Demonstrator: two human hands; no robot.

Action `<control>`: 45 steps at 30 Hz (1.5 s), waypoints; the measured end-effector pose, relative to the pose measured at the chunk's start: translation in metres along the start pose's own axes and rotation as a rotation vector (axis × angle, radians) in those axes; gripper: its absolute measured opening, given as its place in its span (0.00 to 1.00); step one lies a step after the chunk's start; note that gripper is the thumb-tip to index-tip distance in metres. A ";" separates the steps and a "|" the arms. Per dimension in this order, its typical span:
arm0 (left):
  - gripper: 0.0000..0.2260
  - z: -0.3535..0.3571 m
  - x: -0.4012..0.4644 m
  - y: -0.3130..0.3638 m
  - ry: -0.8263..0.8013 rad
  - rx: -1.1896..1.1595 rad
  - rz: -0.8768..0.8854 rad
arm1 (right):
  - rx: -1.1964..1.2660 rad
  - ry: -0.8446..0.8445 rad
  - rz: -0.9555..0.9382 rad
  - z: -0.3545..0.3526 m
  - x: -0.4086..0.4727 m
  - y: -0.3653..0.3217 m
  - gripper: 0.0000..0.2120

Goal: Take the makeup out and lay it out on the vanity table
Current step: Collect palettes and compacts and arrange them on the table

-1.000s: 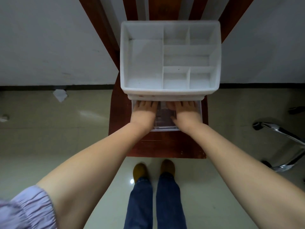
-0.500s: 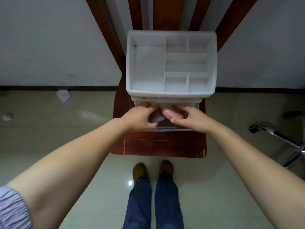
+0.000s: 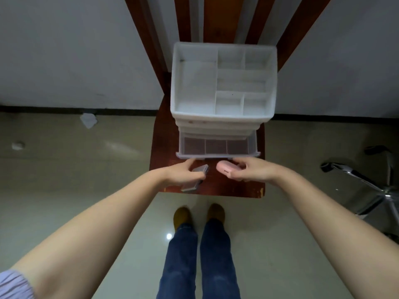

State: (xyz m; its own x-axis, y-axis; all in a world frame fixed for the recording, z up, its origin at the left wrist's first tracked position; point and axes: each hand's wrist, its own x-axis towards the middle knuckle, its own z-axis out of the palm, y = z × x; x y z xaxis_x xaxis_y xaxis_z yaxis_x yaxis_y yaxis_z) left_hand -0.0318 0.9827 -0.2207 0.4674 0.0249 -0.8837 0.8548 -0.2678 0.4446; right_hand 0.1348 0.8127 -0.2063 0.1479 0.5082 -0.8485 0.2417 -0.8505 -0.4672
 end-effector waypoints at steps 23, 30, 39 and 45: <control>0.26 -0.024 -0.132 -0.008 0.724 0.331 0.102 | -0.424 0.412 -0.268 0.015 -0.053 -0.113 0.37; 0.27 0.021 -0.234 -0.059 1.017 0.175 -0.095 | -0.746 0.413 -0.751 0.057 -0.098 -0.195 0.36; 0.26 0.188 -0.357 -0.136 1.337 -0.247 -0.555 | -1.228 0.098 -1.229 0.202 -0.173 -0.255 0.35; 0.32 0.342 -0.429 -0.167 1.492 -0.484 -0.818 | -1.378 -0.175 -1.542 0.341 -0.255 -0.238 0.32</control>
State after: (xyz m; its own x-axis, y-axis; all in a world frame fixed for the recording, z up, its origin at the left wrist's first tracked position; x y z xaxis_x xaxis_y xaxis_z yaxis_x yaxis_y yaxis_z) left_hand -0.4528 0.6874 0.0343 -0.5214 0.8433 -0.1305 0.8081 0.5371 0.2419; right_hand -0.2877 0.8390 0.0364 -0.8845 0.4596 -0.0804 0.4626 0.8412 -0.2801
